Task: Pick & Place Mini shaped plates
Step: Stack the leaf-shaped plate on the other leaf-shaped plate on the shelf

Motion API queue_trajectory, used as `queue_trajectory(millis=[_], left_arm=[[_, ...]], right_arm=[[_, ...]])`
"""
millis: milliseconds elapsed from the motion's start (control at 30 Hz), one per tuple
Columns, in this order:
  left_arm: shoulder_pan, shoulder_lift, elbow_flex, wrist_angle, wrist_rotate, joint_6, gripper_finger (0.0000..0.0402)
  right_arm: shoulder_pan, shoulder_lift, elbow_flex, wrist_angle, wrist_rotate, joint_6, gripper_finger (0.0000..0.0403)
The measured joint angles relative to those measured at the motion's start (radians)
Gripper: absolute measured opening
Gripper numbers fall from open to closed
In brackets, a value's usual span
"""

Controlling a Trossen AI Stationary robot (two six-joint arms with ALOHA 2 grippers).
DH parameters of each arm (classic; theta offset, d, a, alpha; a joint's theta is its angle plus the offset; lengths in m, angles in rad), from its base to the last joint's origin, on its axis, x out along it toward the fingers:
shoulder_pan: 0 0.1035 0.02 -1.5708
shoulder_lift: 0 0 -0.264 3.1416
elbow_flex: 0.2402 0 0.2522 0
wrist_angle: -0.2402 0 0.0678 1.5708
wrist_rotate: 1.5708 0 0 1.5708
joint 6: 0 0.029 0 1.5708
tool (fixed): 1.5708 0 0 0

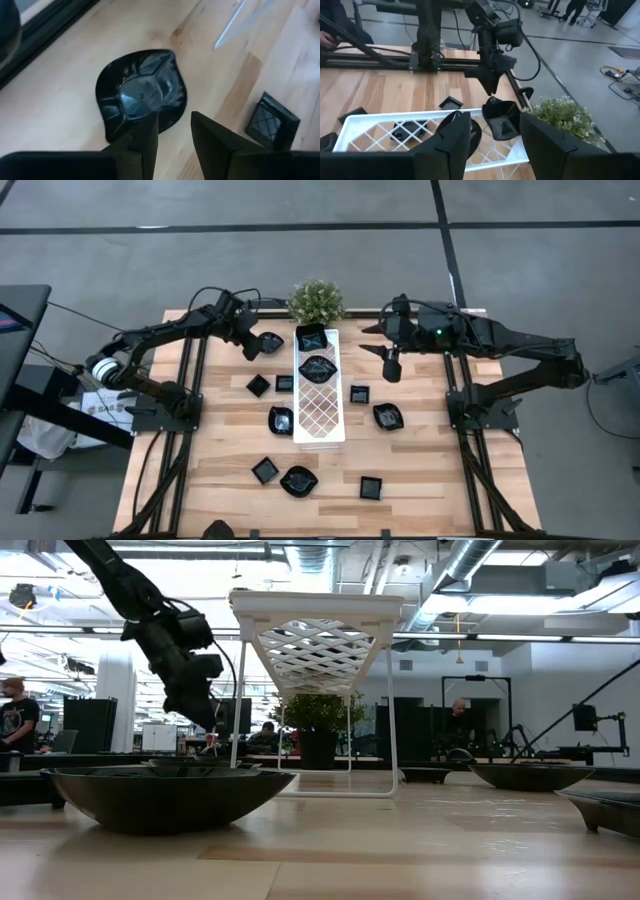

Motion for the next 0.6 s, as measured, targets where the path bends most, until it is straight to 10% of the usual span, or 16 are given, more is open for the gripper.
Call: queue_trajectory(millis=[600], left_arm=[[0.066, 0.018, 0.0, 0.012, -0.007, -0.021, 0.0115]], right_arm=[[-0.012, 0.001, 0.0, -0.03, -0.001, -0.077, 0.0156]])
